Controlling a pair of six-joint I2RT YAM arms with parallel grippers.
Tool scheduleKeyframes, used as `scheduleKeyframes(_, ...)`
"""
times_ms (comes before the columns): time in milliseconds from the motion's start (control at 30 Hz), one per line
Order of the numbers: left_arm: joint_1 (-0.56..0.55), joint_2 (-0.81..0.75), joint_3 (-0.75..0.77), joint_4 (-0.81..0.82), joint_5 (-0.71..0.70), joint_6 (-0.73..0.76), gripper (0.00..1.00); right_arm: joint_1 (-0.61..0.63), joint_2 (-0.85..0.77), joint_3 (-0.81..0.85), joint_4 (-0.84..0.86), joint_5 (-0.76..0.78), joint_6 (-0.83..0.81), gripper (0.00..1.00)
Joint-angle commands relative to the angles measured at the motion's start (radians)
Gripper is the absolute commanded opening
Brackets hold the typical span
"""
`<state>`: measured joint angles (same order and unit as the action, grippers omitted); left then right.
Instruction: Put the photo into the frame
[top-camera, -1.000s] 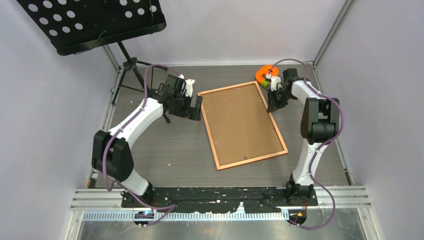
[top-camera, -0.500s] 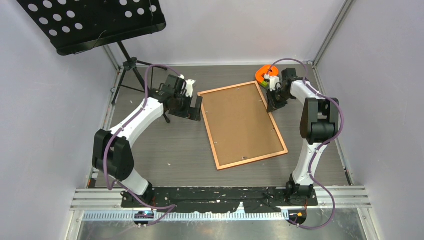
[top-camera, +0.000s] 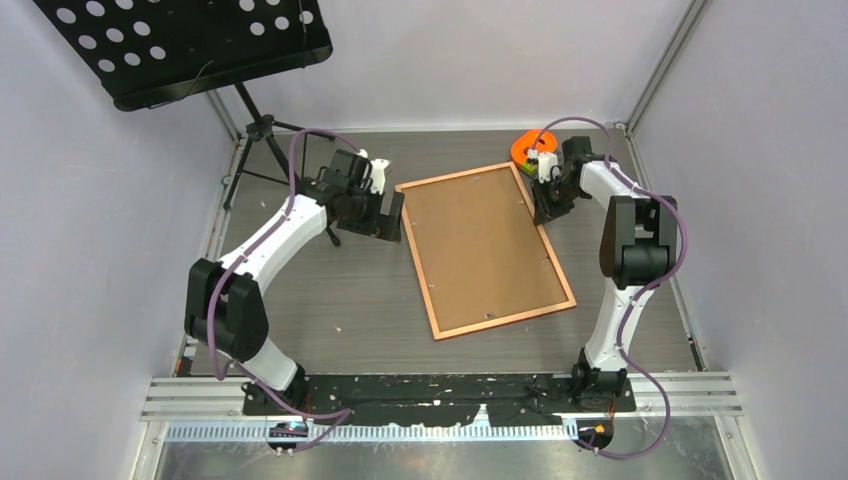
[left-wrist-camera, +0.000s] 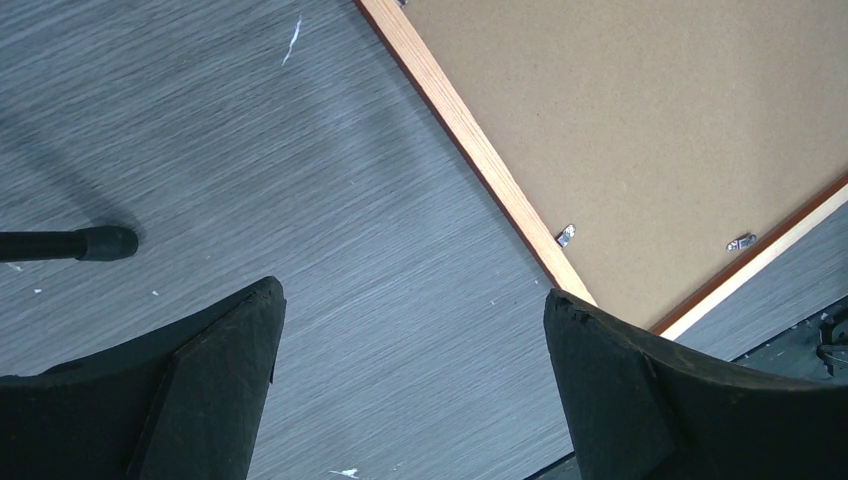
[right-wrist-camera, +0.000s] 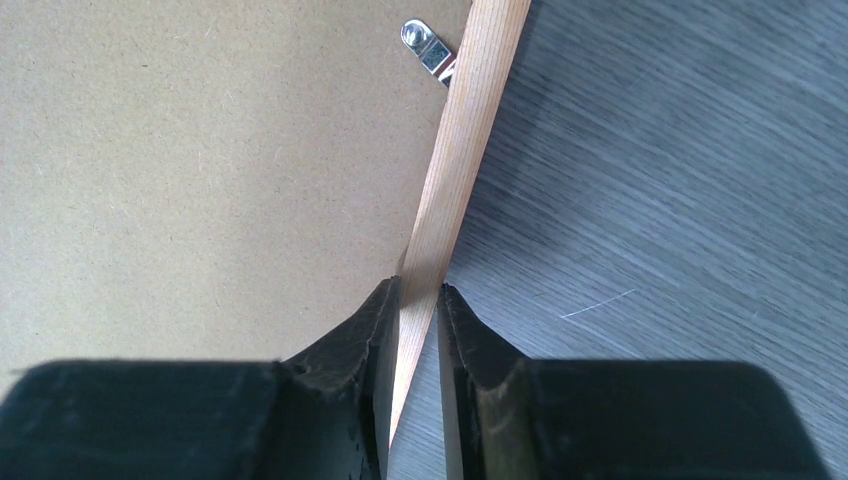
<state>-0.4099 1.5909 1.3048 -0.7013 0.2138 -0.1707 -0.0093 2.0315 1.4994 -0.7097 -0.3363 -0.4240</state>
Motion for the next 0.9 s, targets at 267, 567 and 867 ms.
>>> scheduleKeyframes(267,0.01,-0.005,0.011,0.002,0.022,0.016,1.0,0.009,0.009,-0.016,0.035,0.04,-0.023,0.29)
scheduleKeyframes(567,0.011,-0.002,0.012,0.002,0.026,0.016,1.0,0.009,0.016,-0.018,0.036,0.038,-0.021,0.29)
scheduleKeyframes(867,0.014,-0.003,0.01,0.003,0.026,0.014,1.0,0.009,0.026,-0.026,0.032,0.023,-0.025,0.22)
